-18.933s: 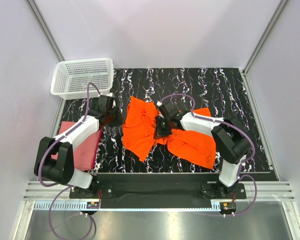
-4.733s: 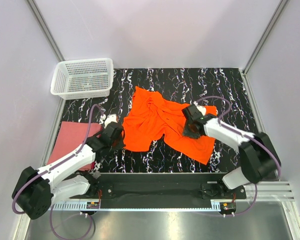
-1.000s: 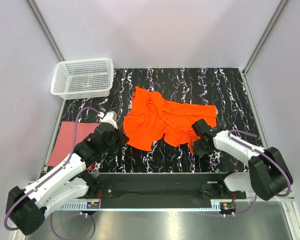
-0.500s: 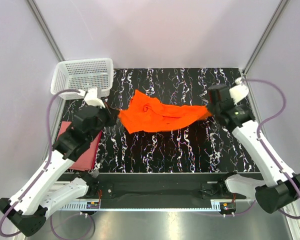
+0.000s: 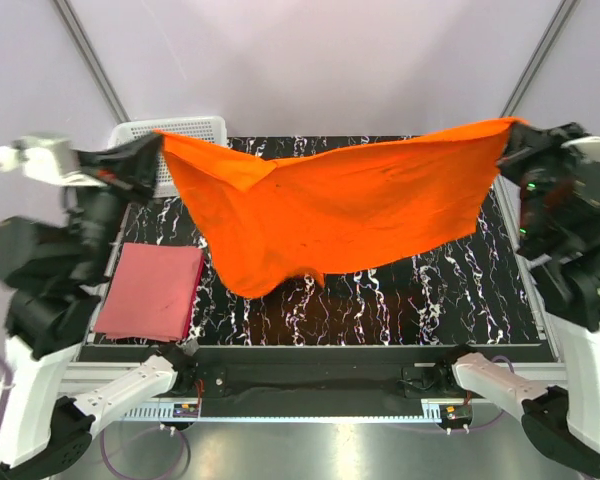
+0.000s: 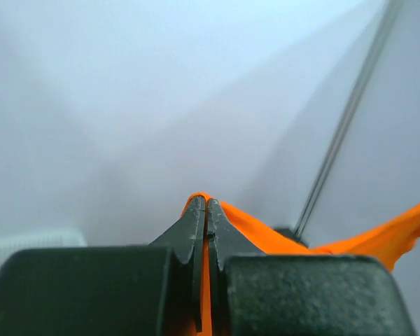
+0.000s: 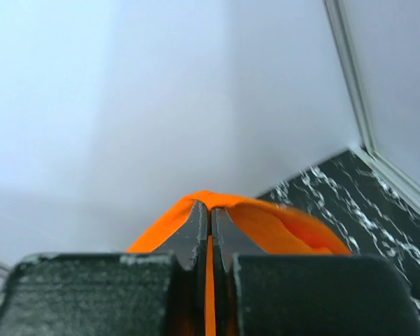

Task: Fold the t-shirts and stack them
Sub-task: Flatten the tshirt out

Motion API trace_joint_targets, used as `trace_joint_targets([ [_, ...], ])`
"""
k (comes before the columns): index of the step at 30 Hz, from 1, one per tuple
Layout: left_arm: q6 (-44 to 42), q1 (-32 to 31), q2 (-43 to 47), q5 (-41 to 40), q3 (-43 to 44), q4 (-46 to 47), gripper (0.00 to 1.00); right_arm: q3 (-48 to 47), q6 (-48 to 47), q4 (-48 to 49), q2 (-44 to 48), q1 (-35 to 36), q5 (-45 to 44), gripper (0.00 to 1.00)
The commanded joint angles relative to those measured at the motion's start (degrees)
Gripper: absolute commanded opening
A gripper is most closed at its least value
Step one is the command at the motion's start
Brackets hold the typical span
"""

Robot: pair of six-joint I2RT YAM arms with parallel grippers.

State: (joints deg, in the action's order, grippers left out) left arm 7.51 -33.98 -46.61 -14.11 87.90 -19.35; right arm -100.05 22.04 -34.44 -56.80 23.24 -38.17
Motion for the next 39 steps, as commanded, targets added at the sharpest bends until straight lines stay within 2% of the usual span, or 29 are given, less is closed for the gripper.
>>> trace_joint_targets([
  [1,-4.3,0.2,1.3,8.2,8.2,5.6,0.00,-3.8,-5.3,3.9,2.8,-0.2,5.3,0.00],
  [4,-4.1,0.3,2.2,11.8,12.6,5.7,0.00,-4.2,-3.6,3.7,6.4,-0.2,10.2,0.00],
  [8,-3.6,0.3,2.3,13.2,14.5,6.0,0.00,-2.5,0.5,-0.1,9.3,-0.1,12.0,0.00],
  [12,-4.2,0.2,0.6,12.2,13.1,7.4,0.00,3.4,2.8,-0.6,12.6,-0.2,8.3,0.00],
  [16,-5.6,0.2,-3.8,6.6,9.6,7.8,0.00,7.1,3.7,-2.9,10.9,-0.2,1.4,0.00],
  [17,-7.1,0.2,-6.4,5.4,6.3,8.6,0.00,9.1,4.0,-3.6,10.1,-0.2,-0.3,0.00],
  [19,-10.6,0.4,-9.9,-0.5,1.9,11.6,0.00,11.6,4.0,-3.5,7.0,-0.2,-5.1,0.00],
  [21,-11.6,1.7,-16.9,-4.0,0.1,13.5,0.00,14.9,3.6,-3.0,2.1,-0.3,-9.2,0.00],
  [23,-9.3,3.8,-21.7,-1.8,-1.4,14.3,0.00,18.0,2.7,-0.6,-1.9,-0.9,-12.3,0.00],
  [25,-9.3,5.4,-28.6,-0.3,-4.5,20.6,0.00,19.0,3.3,0.3,-8.6,-3.4,-13.1,0.00],
  [29,-11.5,7.3,-43.6,-2.1,-2.8,28.4,0.00,25.1,2.2,11.4,-21.2,-11.1,-6.5,0.00],
  [32,-12.2,8.8,-56.1,-1.0,3.8,29.0,0.00,26.3,2.7,18.3,-30.7,-17.6,-0.7,0.00],
  [34,-12.3,9.5,-64.3,-2.0,9.2,29.6,0.00,25.3,2.5,20.8,-35.8,-20.4,4.0,0.00],
  [35,-12.6,9.7,-66.7,-1.5,11.0,29.8,0.00,24.0,2.7,22.6,-40.5,-21.4,5.2,0.00],
  [39,-12.0,10.4,-74.9,-1.9,17.0,30.6,0.00,19.3,2.5,23.0,-49.6,-25.3,11.0,0.00],
])
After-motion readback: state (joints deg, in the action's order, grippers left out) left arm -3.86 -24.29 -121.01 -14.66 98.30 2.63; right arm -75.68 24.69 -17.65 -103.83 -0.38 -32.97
